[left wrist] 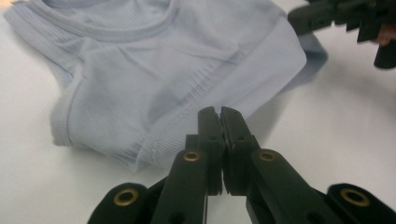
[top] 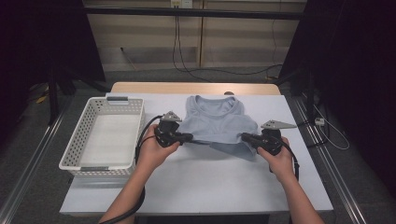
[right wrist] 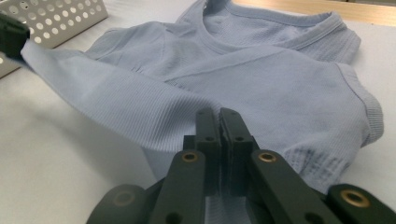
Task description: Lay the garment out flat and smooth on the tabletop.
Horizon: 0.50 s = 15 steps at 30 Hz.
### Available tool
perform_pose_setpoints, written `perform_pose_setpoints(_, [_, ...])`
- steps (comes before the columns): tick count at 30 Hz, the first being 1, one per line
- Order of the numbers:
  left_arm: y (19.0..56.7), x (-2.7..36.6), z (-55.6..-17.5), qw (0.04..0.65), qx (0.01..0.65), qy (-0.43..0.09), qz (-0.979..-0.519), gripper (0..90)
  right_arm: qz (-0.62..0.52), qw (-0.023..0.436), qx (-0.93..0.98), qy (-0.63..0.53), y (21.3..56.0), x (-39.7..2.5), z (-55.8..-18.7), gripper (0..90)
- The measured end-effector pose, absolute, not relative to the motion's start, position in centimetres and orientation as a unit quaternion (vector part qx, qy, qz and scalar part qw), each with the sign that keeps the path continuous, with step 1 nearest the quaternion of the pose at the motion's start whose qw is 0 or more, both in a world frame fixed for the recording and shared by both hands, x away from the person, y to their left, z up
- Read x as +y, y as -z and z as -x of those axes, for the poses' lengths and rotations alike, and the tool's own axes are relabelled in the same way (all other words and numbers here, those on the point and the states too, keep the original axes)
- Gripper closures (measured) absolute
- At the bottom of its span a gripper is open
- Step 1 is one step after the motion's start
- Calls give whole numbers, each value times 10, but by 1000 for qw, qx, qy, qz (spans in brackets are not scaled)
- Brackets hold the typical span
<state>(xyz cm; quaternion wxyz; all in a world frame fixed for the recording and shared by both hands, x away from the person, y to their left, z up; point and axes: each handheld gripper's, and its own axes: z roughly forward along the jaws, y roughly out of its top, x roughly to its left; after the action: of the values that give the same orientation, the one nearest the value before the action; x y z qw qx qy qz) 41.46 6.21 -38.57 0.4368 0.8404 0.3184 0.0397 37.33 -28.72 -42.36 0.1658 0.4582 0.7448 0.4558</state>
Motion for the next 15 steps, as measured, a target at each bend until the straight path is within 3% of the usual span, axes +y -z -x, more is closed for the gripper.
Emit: perform_pose_setpoints(15, [392, 58, -448, 418, 349, -65, -836, 882, -451, 172, 752, -450, 423, -282, -374, 867])
